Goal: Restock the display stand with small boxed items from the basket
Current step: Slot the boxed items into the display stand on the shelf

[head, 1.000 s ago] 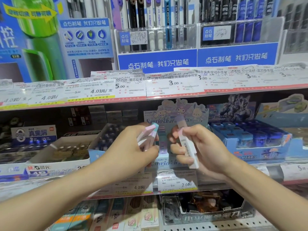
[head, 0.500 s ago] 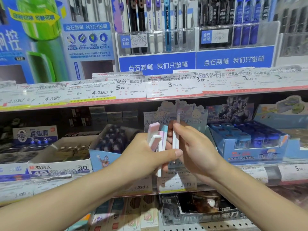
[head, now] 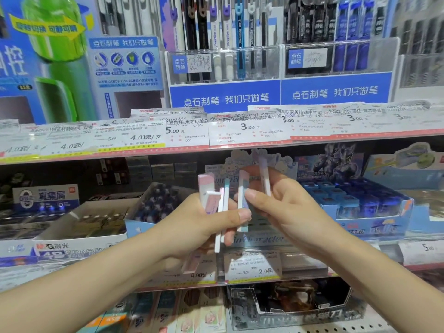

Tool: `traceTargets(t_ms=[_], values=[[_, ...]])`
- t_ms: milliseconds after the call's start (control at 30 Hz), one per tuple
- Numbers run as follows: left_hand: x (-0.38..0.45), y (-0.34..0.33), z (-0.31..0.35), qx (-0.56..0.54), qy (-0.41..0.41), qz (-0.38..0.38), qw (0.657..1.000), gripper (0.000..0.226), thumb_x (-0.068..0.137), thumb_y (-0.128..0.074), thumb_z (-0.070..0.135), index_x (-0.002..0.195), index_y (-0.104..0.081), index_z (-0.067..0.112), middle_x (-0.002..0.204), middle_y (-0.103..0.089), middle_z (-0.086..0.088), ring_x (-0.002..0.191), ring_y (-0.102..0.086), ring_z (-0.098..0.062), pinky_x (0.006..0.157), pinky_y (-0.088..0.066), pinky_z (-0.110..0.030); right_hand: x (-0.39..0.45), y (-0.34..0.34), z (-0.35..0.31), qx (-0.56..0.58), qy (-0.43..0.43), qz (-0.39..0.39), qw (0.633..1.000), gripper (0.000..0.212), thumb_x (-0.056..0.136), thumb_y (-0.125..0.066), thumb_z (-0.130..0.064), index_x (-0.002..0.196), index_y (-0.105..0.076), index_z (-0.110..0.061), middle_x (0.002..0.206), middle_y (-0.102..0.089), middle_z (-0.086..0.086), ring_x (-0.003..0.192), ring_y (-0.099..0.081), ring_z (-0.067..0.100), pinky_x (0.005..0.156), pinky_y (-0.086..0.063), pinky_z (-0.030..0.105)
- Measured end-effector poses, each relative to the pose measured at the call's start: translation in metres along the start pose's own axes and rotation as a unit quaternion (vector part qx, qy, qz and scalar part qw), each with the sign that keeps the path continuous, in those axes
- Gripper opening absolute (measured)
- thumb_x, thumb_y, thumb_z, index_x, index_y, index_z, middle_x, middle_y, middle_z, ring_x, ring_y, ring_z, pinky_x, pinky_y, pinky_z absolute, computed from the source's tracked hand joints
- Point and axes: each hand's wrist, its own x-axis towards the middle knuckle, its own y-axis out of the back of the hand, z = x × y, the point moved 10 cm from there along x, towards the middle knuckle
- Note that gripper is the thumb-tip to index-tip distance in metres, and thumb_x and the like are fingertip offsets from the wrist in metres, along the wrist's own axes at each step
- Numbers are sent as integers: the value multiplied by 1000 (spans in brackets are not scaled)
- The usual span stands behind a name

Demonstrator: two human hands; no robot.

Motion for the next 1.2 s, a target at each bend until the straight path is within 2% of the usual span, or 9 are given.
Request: traceTargets(t_ms=[100,267,367,500,600,733,867,1033,1200], values=[[1,2,-3,17,15,4,1000,23,75,-69,34,71,-65,11,58,-55,-6,53,-45,-15,67,-34,-33,2,6,-5,7,8,24,1000,39,80,-57,-15,118,-50,-15,113,-65,17,106,-62,28,100,-46,40],[-2,15,18,205,-56,35,976,16,84,-64,15,68,-63,18,51,-57,-10,47,-52,-14,56,-46,-30,11,37,-16,-118,46,89,988,28,85,-57,-3,96,-52,-29,81,-61,-2,74,-59,0,72,-45,11],[0,15,20,302,-54,14,952,11,79,-61,12,69,-57,7,54,-50,-3,45,-46,-5,51,-41,-29,22,52,-7,-219,27,124,968,28,84,-60,-8,84,-47,-32,78,-59,3,69,-55,6,65,-40,16],[7,15,4,377,3,-27,926,7,80,-58,15,77,-54,9,53,-51,0,39,-46,-8,48,-40,-26,32,49,-3,-279,31,134,950,29,81,-61,0,80,-43,-24,66,-42,-1,57,-40,5,49,-33,6],[8,12,-4,390,34,-56,919,30,82,-56,17,111,-55,23,54,-54,4,37,-50,-6,49,-44,-21,33,39,-5,-310,49,112,943,40,82,-60,0,71,-37,-30,63,-40,-12,54,-41,-3,52,-35,2],[10,20,-11,396,63,-58,914,17,77,-56,24,83,-62,10,53,-64,-1,46,-60,-13,51,-46,-22,36,36,4,-357,39,104,928,44,85,-58,-7,63,-29,-33,61,-35,-14,55,-35,0,53,-35,4],[13,22,-17,396,75,-69,912,28,78,-56,21,97,-64,2,65,-72,-10,39,-54,-5,53,-50,-28,37,35,10,-365,39,98,925,37,87,-56,-10,67,-34,-32,63,-38,-15,57,-37,-1,54,-33,5],[14,25,-18,407,95,-69,906,26,78,-57,23,95,-65,4,64,-72,-7,39,-53,-2,42,-40,-14,42,30,13,-351,33,80,933,20,87,-55,-10,81,-42,-24,67,-43,-14,62,-41,-2,54,-33,4],[12,27,-18,409,101,-74,904,34,67,-53,35,76,-68,5,65,-72,-12,45,-56,-9,59,-52,-34,41,31,12,-330,37,94,939,13,86,-55,-6,87,-47,-15,64,-44,-14,58,-40,-1,53,-34,6]])
